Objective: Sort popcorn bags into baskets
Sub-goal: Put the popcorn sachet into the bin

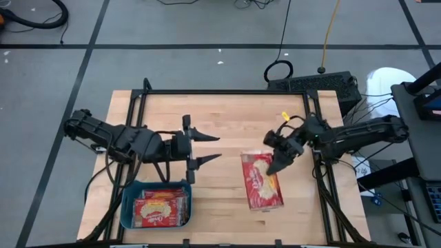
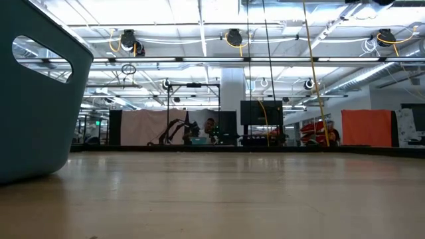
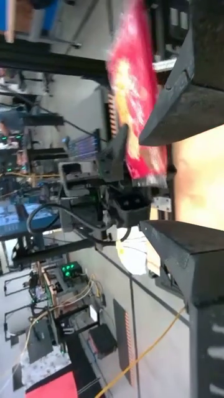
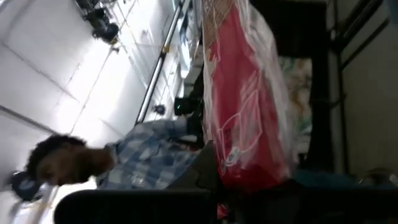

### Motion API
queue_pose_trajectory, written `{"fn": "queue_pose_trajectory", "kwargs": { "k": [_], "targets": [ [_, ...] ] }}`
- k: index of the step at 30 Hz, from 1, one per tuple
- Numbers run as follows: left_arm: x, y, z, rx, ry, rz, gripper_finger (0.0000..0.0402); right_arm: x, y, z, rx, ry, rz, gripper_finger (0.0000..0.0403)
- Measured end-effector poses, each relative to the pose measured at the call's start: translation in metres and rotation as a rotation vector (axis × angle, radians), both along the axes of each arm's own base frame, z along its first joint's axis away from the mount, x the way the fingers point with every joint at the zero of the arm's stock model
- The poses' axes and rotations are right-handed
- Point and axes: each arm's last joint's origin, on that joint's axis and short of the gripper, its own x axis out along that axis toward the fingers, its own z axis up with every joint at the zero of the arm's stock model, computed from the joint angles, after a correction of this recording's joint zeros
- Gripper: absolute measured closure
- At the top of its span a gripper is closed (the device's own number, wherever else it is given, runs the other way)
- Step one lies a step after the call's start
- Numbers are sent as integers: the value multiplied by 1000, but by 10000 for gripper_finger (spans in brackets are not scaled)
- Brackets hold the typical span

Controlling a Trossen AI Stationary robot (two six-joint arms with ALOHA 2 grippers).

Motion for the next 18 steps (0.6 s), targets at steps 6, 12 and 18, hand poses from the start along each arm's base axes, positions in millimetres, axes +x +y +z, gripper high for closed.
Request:
{"fn": "queue_pose_trajectory", "kwargs": {
  "k": [6,12,18],
  "targets": [
    [-3,-5,-7,85,75,-25,164,21,2,-11,98,48,89,395],
    [-8,-18,-9,196,96,-82,160,38,4,-24,149,62,119,395],
    [-17,-30,-16,374,179,-96,160,48,4,-36,174,128,126,394]
  ]
}}
